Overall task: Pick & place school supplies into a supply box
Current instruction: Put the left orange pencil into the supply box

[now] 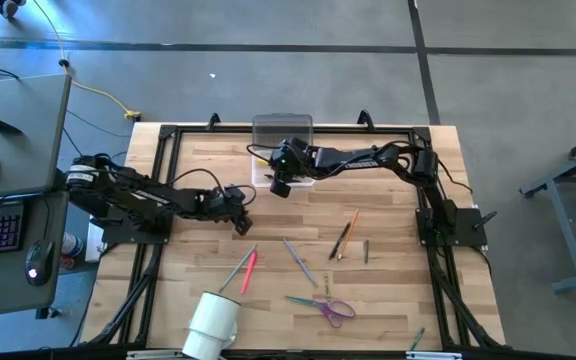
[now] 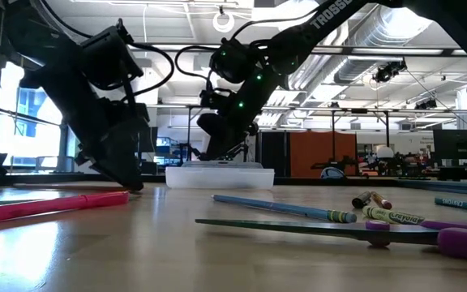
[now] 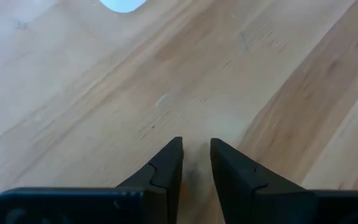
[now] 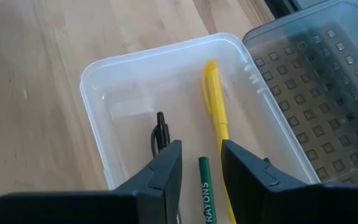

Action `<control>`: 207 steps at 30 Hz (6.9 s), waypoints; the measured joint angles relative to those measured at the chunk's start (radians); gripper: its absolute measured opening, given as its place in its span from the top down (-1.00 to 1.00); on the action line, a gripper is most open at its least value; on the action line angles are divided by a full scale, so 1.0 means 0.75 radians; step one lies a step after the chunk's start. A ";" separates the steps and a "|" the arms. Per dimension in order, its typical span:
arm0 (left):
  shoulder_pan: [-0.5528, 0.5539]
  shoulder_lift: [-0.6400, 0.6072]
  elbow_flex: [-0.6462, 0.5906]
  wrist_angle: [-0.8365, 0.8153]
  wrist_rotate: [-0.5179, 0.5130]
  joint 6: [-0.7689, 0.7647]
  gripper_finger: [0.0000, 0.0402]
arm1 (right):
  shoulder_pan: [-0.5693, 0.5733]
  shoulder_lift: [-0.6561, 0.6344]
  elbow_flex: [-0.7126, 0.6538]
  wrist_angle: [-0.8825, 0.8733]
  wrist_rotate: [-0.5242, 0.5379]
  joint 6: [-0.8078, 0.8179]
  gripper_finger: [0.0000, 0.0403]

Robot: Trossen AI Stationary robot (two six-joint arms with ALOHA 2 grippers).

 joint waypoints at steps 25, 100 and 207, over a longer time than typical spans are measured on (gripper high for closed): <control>0.091 -0.005 0.384 -0.481 0.125 0.757 0.36 | 0.000 -0.001 0.000 -0.014 -0.004 0.001 0.53; -0.277 -0.625 -0.574 0.334 -0.267 0.175 -0.06 | -0.001 -0.002 0.000 0.071 -0.069 0.079 0.53; -0.060 0.103 -0.569 1.088 0.201 0.626 0.42 | -0.003 -0.001 0.000 0.004 -0.200 0.044 0.53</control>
